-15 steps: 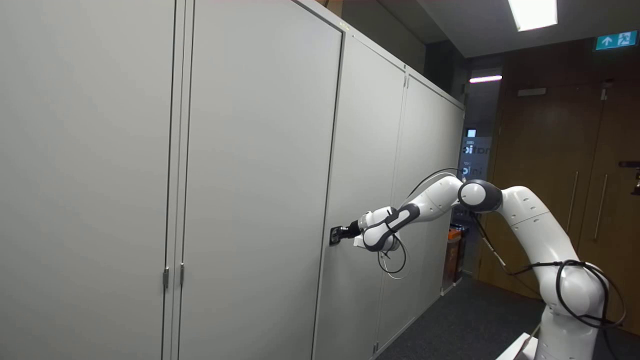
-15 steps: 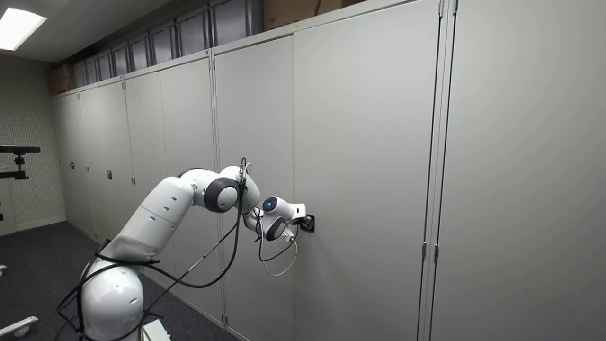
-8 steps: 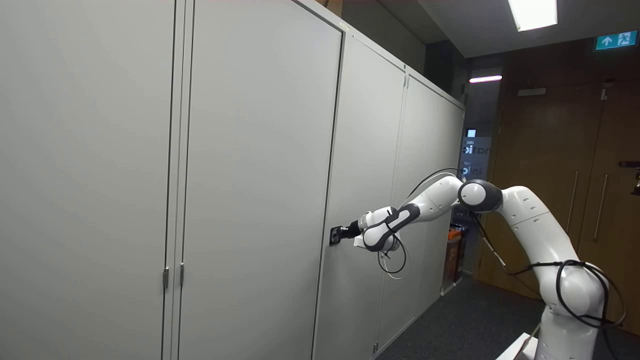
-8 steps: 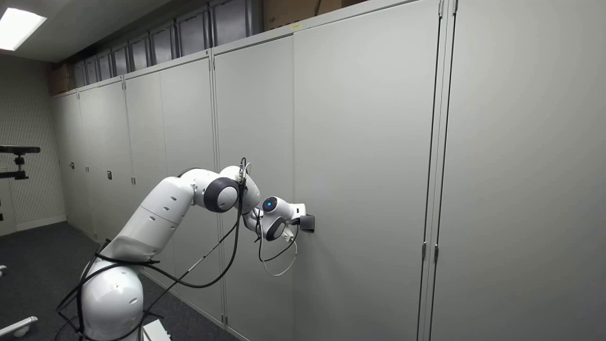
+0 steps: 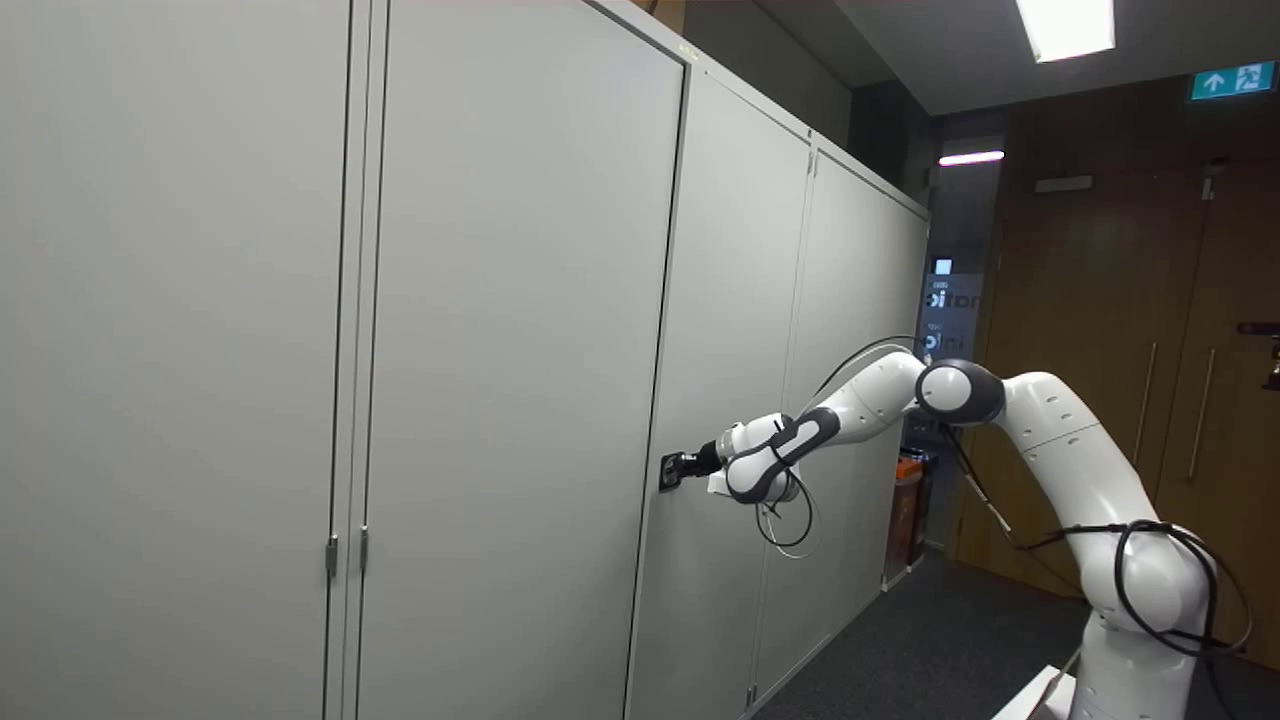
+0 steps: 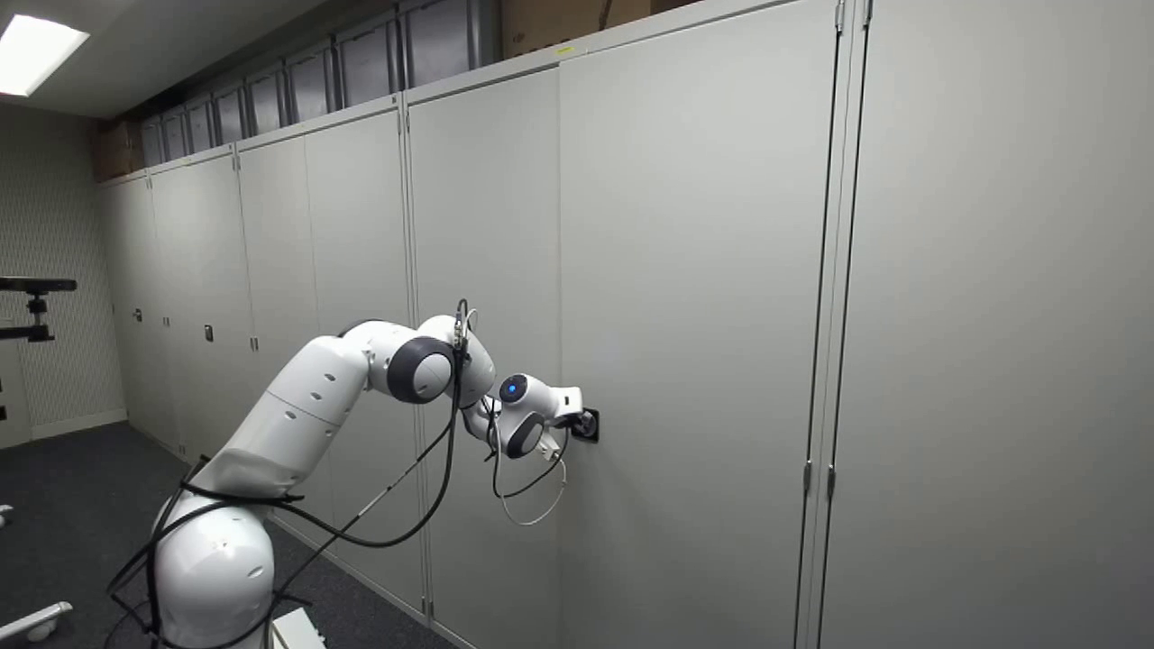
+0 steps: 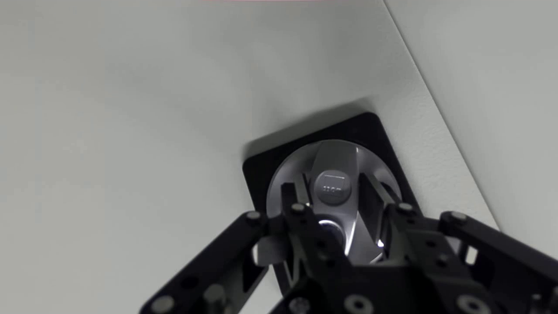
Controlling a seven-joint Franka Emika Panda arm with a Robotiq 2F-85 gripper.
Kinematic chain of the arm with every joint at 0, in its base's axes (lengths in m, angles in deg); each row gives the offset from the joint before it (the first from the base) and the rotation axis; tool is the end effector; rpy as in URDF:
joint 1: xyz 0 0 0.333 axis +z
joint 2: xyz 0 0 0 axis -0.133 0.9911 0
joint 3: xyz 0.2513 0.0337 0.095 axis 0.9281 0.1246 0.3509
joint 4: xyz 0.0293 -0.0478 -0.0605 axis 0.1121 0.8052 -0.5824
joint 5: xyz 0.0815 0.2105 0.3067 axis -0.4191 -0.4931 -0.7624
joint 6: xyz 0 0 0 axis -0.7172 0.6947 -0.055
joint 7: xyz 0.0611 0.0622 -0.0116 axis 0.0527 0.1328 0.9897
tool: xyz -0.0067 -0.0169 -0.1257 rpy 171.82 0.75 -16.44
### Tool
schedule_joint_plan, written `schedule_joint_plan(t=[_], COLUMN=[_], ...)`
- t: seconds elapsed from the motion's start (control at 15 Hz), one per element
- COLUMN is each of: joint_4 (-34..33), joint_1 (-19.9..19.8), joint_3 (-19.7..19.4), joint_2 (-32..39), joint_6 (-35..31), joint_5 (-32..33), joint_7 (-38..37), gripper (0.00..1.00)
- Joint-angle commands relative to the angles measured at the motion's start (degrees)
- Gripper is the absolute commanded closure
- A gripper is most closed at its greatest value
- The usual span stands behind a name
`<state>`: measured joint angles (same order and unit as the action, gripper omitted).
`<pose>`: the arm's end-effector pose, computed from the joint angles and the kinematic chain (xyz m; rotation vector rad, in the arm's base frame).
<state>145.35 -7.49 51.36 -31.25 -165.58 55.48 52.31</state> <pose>0.6803 0.1231 0.2830 -2.4844 0.1787 -1.3581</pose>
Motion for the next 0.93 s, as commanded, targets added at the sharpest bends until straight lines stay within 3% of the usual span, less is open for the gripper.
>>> schedule_joint_plan(t=[0.0,0.4,0.87], joint_4=[0.18,0.28,0.32], joint_1=[2.55,5.48,13.94], joint_3=[-3.22,-6.78,-16.21], joint_2=[-0.56,-0.77,-0.9], joint_6=[0.4,0.61,0.92], joint_5=[-1.6,-2.55,-6.21], joint_7=[0.48,0.93,1.05], gripper=[0.9,0.9,0.9])
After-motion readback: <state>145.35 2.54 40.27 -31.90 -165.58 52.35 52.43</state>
